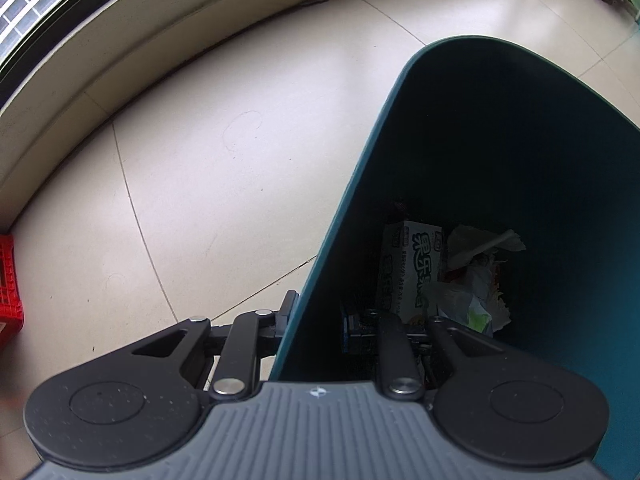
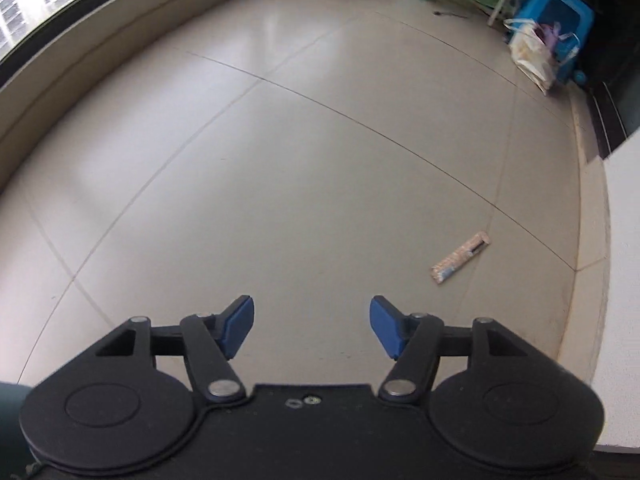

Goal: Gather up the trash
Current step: 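Lower the right gripper to the tan stick packet and close it, then lift the tan stick packet over the teal bin and open the right gripper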

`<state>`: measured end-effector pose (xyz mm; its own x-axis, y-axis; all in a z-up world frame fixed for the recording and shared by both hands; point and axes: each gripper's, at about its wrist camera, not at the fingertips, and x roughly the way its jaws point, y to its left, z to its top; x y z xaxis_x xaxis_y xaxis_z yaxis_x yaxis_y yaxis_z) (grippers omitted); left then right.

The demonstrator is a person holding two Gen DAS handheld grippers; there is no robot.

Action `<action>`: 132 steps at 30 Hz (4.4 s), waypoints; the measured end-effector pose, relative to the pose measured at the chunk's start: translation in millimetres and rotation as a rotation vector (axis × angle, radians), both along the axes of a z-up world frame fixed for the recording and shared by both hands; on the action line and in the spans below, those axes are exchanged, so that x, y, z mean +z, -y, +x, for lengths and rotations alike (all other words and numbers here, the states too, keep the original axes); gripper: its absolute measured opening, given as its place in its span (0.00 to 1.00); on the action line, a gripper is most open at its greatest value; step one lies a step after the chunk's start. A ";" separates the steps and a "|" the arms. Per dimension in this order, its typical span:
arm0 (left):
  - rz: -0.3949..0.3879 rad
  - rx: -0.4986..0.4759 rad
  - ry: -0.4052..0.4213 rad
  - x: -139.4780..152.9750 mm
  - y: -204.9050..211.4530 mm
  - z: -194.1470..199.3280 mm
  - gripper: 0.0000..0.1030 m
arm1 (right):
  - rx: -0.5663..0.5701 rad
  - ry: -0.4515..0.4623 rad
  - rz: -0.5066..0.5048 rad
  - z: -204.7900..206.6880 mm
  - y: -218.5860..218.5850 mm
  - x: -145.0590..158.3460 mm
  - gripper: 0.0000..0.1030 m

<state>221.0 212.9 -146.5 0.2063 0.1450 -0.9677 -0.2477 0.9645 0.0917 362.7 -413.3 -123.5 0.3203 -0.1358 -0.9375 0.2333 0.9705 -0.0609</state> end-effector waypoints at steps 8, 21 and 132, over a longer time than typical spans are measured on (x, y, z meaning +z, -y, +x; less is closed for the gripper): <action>-0.034 0.127 0.001 -0.7 -11.5 -0.6 0.22 | -0.303 -0.071 -0.006 36.2 144.1 -110.2 0.66; 0.021 0.133 -0.004 -1.6 -5.9 -4.6 0.28 | -0.528 -0.129 0.096 52.8 223.0 -228.4 0.59; -0.063 -0.358 0.077 16.1 4.0 -22.1 0.17 | 0.930 -0.208 0.245 -190.8 -468.2 -25.2 0.28</action>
